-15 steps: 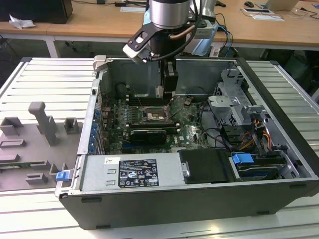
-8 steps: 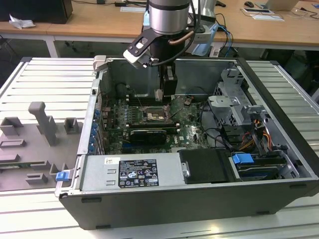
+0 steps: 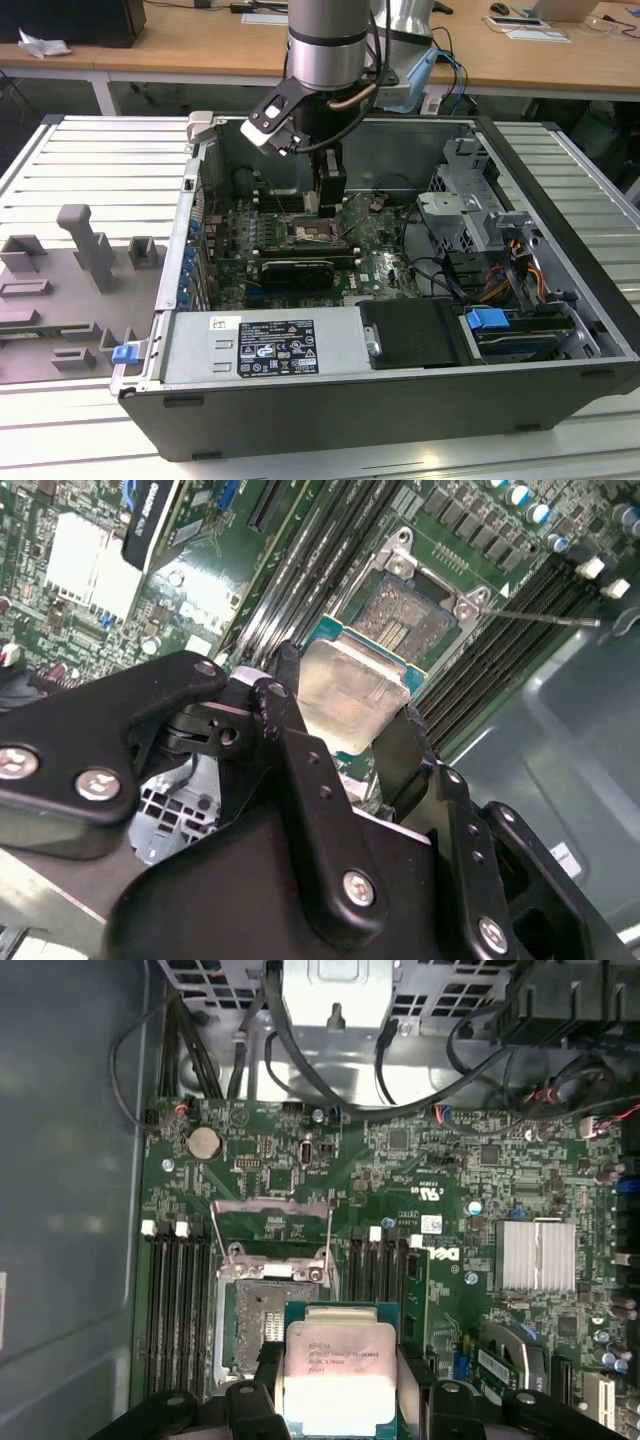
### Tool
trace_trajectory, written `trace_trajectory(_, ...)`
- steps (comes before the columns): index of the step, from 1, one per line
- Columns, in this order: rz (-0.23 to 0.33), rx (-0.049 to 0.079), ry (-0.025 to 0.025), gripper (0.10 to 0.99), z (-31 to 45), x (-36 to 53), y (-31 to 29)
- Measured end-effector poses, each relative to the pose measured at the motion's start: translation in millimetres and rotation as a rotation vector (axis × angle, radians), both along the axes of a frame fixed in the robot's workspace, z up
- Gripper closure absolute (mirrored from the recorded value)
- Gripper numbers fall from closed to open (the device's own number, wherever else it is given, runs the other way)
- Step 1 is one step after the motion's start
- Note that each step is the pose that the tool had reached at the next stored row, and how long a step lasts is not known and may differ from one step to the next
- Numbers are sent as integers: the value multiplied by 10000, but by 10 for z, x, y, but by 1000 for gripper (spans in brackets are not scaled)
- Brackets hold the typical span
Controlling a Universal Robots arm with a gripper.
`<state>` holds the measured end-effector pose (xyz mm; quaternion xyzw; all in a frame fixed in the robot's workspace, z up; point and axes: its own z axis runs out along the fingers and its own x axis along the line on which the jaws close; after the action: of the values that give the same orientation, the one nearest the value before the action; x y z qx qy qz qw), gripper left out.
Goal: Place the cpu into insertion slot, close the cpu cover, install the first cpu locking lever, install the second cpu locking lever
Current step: 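Place the cpu into insertion slot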
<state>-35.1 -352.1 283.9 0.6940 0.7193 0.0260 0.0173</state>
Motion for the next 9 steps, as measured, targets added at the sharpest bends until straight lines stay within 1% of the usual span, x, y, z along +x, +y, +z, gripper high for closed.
trace_trajectory(3, 3, 0, -3, 549, -36, -4, 7)
trace_trajectory(9, -8, 0, -3, 549, -136, -16, 50)
